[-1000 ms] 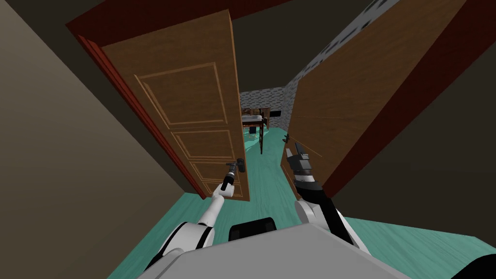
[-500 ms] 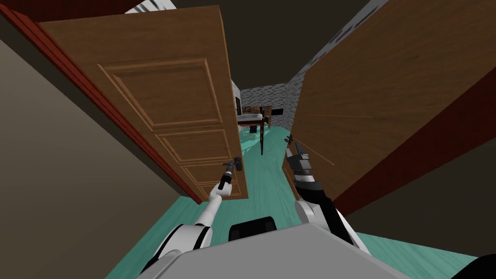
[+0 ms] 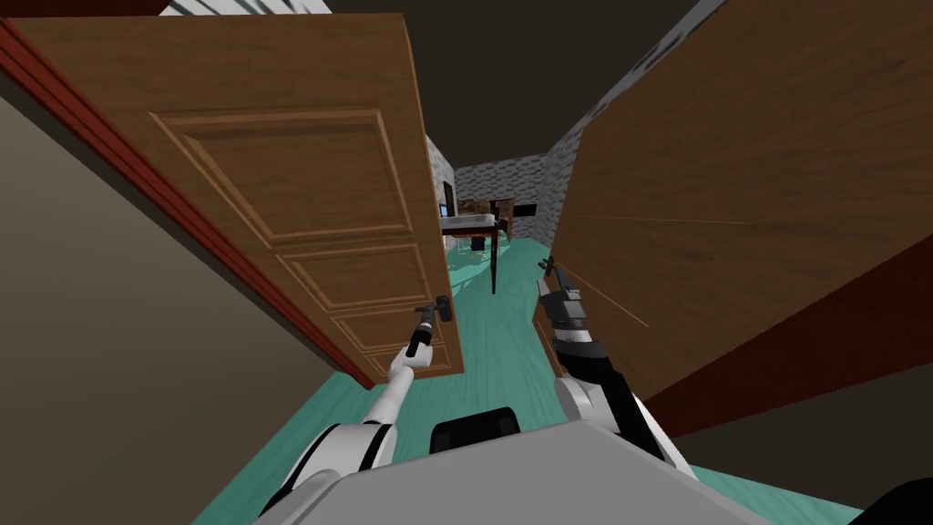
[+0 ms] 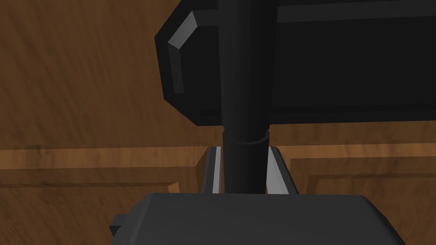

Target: Push the door open

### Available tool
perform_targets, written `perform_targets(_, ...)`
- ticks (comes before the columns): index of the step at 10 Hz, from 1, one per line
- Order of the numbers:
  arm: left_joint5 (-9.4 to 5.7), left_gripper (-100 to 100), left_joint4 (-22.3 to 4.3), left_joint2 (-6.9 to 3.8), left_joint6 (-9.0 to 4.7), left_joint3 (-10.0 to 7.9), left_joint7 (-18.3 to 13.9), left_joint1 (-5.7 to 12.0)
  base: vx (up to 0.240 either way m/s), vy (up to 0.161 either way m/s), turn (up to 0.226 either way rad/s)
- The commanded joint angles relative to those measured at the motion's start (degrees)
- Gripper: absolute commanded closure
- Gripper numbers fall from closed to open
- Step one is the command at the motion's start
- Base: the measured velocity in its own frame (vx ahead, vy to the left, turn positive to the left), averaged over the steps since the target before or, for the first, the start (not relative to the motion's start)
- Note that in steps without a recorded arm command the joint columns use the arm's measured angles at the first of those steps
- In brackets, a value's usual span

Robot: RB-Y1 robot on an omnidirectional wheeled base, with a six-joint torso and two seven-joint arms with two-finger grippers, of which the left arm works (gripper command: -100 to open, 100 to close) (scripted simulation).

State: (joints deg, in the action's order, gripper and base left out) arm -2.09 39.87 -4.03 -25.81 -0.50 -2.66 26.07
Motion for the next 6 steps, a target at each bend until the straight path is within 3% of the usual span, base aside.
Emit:
perform_targets(1,-0.4,100,-1.9,-0.98,-0.9,-1.36,0.35,1.06,0.104,-0.111,0.07)
perform_targets(6,-1.57,100,-2.18,-2.12,-0.62,-5.27,1.78,0.99,0.145,-0.143,0.074)
